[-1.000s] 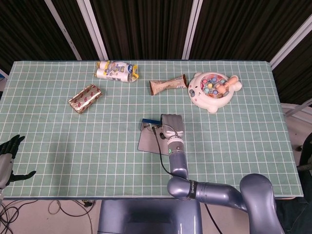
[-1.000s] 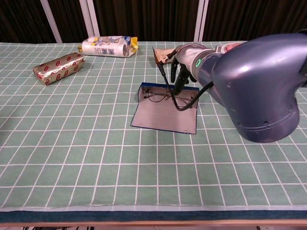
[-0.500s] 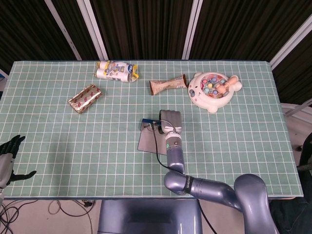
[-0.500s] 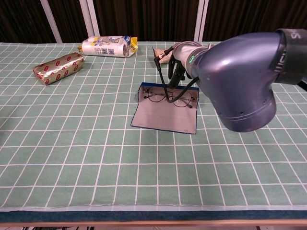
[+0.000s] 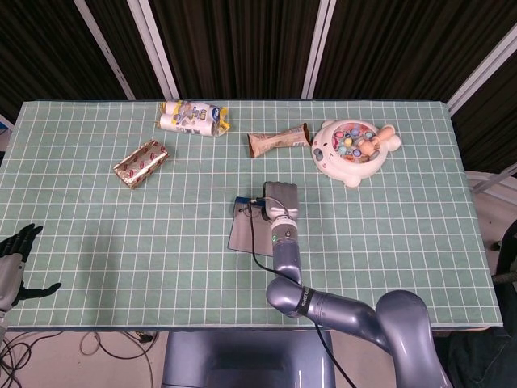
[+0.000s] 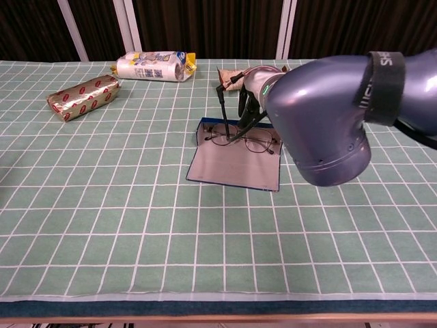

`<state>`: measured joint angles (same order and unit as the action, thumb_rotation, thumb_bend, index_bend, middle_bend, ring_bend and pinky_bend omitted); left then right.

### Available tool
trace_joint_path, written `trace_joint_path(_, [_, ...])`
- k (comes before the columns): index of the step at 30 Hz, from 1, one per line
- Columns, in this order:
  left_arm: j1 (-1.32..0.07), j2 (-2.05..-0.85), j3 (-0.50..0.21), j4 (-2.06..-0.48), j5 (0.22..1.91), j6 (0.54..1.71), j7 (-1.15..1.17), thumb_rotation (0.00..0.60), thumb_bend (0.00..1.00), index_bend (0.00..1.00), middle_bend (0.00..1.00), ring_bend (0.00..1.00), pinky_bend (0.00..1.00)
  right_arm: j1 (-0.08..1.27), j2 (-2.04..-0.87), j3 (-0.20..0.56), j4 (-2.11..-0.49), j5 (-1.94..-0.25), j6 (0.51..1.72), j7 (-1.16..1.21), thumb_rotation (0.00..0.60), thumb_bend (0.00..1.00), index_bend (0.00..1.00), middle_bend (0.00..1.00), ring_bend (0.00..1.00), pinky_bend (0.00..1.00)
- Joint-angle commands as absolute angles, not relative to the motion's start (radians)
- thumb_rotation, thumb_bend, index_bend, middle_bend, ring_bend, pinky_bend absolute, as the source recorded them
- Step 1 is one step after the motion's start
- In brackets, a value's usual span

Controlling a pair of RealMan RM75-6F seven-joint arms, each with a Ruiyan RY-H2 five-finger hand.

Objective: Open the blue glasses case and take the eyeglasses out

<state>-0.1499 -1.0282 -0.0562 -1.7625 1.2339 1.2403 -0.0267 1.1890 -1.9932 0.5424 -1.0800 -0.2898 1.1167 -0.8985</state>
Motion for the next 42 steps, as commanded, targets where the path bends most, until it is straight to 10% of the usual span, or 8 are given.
trace_joint_path(1, [-0.150,-1.028,-0.056,-1.763,1.234,1.239,-0.027,0.600,0.07,0.00,0.00,0.00,0.00,1.189,-1.997,0.545,-1.073,-0.289,1.112,-0.900,0.600,0.47,0.45,0.85,0.81,0.77])
trace_joint_path(42, [-0.152,-1.023,-0.055,-1.764,1.230,1.234,-0.036,0.600,0.07,0.00,0.00,0.00,0.00,1.174,-2.025,0.562,-1.048,-0.308,1.106,-0.909,0.600,0.47,0.56,0.85,0.81,0.77])
